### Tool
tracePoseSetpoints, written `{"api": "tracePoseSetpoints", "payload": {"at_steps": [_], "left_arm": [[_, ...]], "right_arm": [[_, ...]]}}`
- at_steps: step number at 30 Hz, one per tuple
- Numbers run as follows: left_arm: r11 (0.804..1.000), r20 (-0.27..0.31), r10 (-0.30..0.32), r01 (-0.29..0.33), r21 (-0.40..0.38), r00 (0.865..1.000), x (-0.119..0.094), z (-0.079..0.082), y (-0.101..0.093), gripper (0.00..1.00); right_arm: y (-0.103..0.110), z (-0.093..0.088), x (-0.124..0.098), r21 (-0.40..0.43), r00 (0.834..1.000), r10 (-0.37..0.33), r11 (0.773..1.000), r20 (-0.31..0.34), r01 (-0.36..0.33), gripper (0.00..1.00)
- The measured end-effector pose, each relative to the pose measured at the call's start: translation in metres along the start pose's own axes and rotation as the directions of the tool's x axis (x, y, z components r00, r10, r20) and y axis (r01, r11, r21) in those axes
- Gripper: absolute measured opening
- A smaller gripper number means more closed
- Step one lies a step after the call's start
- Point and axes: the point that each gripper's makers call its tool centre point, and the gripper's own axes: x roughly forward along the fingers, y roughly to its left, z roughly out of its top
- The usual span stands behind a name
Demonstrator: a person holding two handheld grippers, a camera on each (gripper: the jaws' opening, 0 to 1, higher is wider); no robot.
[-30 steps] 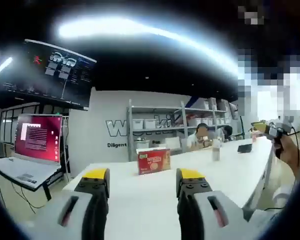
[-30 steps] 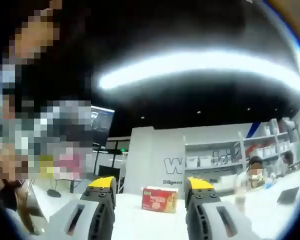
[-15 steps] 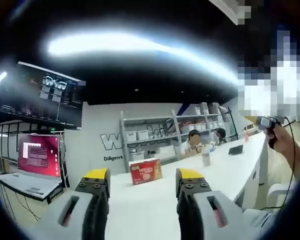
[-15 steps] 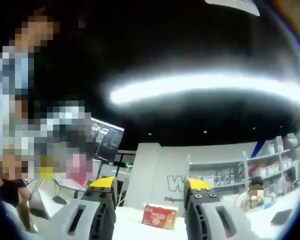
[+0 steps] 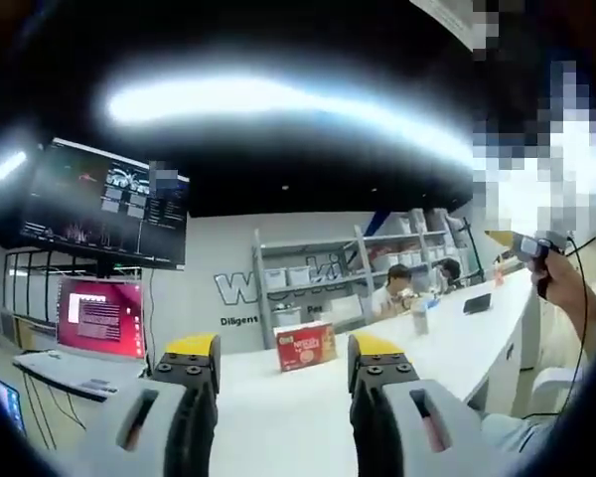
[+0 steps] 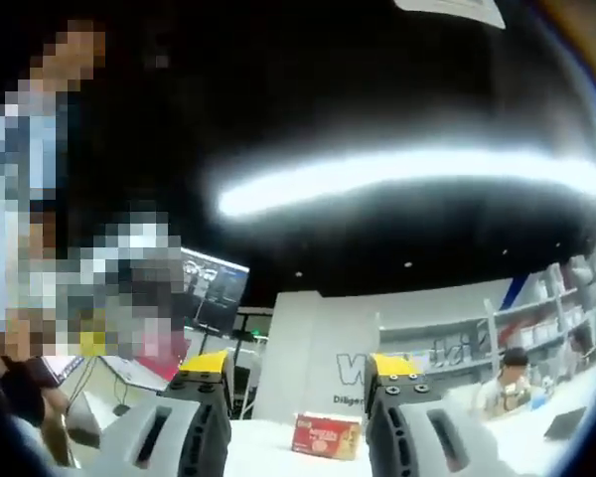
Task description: Tear open the coffee pouch, take out the coffee, and pour the coffee from the pouch into the cup
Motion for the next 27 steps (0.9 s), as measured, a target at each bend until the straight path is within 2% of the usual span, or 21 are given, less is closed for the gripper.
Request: {"api": "tracePoseSetpoints", "payload": {"at_steps": [6,11,17,22,27], "left_arm": [[1.0,-0.006,-0.026,0.026,0.016,1.0,-0.002,0.004,-0.014,0.54],[1.0,0.002,-0.022,0.022,0.014,1.0,-0.004,0.008,-0.019,0.54],[1.0,0.011,-0.019,0.019,0.022,1.0,-0.01,0.015,-0.02,0.54],[1.0,0.025,-0.007,0.006,0.015,1.0,-0.013,0.017,-0.016,0.54],[1.0,0.012,-0.003,0.003,0.014,1.0,-0.011,0.012,-0.013,0.54]], "right_arm": [[-0.01,0.008,-0.011,-0.003,0.999,-0.025,1.0,0.027,0.025,0.53],[-0.021,0.011,-0.019,0.001,0.998,-0.05,0.999,0.031,0.05,0.53],[-0.023,0.015,-0.019,0.001,0.997,-0.061,0.998,0.045,0.061,0.52],[-0.017,0.003,-0.013,0.015,0.999,-0.04,0.999,0.018,0.04,0.52],[-0.015,0.004,-0.012,0.005,0.999,-0.036,0.999,0.022,0.036,0.52]]}}
